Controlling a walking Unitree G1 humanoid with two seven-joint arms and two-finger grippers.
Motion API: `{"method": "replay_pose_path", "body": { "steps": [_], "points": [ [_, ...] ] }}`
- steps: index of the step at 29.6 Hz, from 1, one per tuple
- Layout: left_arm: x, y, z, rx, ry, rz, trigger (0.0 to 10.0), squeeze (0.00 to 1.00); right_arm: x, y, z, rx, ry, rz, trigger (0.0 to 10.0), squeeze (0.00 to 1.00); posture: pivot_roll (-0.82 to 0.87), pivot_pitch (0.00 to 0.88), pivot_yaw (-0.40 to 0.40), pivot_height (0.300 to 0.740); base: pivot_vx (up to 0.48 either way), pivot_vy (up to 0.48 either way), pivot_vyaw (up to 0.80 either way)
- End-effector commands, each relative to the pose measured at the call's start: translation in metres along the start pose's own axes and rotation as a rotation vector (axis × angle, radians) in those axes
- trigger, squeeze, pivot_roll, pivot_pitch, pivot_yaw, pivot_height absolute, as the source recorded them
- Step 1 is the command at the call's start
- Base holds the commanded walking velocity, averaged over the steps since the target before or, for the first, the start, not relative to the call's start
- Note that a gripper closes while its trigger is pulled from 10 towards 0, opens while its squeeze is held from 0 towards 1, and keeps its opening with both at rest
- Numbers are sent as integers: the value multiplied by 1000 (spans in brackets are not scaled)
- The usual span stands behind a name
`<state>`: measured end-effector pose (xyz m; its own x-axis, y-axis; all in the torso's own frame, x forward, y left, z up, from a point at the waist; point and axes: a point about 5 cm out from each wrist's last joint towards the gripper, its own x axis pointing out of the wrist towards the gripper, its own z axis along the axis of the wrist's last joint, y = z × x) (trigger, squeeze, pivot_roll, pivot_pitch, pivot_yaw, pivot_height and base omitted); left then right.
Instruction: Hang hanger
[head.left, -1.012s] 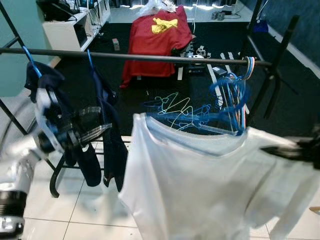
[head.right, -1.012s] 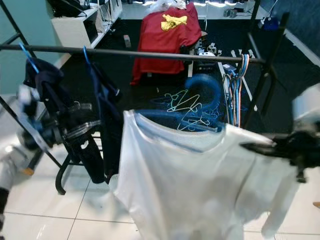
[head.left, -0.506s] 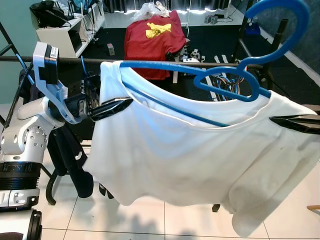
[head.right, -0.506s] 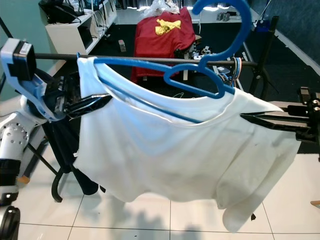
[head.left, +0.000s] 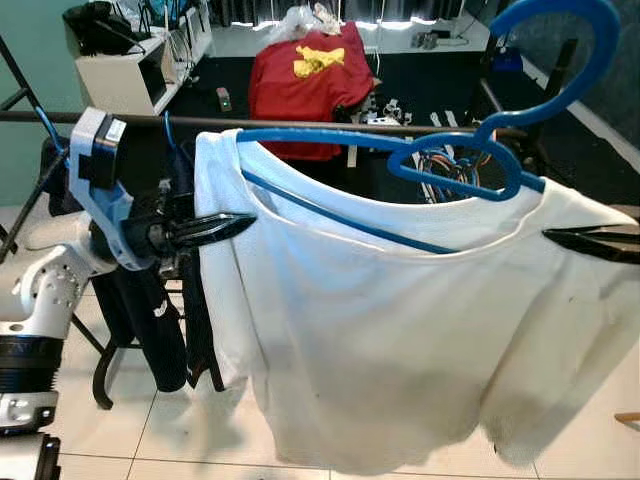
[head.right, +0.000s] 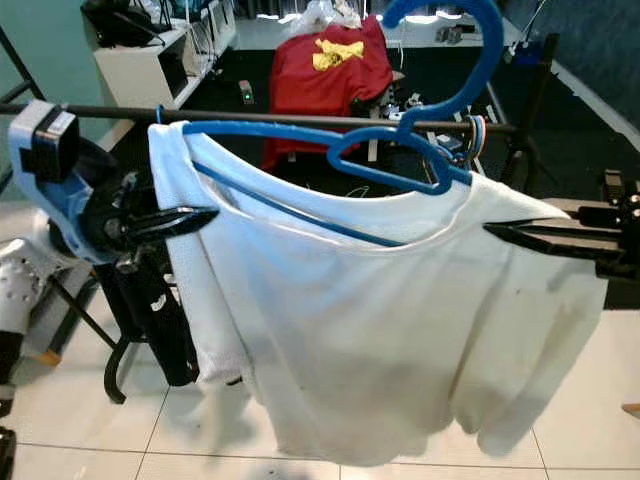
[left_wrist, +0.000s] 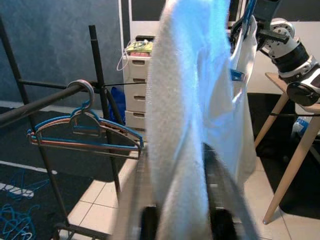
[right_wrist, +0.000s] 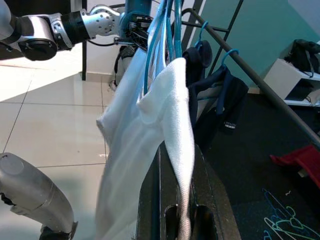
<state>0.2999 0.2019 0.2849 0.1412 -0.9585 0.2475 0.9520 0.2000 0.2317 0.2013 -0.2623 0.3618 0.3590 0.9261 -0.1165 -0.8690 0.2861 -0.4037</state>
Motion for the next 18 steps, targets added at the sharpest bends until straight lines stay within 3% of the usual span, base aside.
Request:
{"method": "replay_pose_path", "body": {
  "steps": [1, 6, 10, 14, 18],
  "points": [
    [-9, 2, 1, 10, 39, 31, 0, 0, -2, 0, 9, -33, -21, -3, 0, 0, -80, 76, 10, 740, 0, 0, 0],
    [-18, 13, 6, 52, 45, 138, 0, 0, -4, 0, 5, -14, 12, -10, 0, 0, -82, 76, 10, 740, 0, 0, 0],
    [-29, 25, 23, 100, -8, 267, 78, 0, -1, 8, -27, 68, 198, 3, 0, 0, -84, 76, 9, 740, 0, 0, 0],
    [-35, 28, 31, 118, -23, 296, 431, 0, -3, 11, -45, 116, 301, -12, 0, 0, -82, 78, 11, 740, 0, 0, 0],
    [-37, 28, 33, 120, -27, 305, 627, 0, -4, 12, -49, 127, 321, -14, 0, 0, -80, 77, 13, 740, 0, 0, 0]
  ]
}}
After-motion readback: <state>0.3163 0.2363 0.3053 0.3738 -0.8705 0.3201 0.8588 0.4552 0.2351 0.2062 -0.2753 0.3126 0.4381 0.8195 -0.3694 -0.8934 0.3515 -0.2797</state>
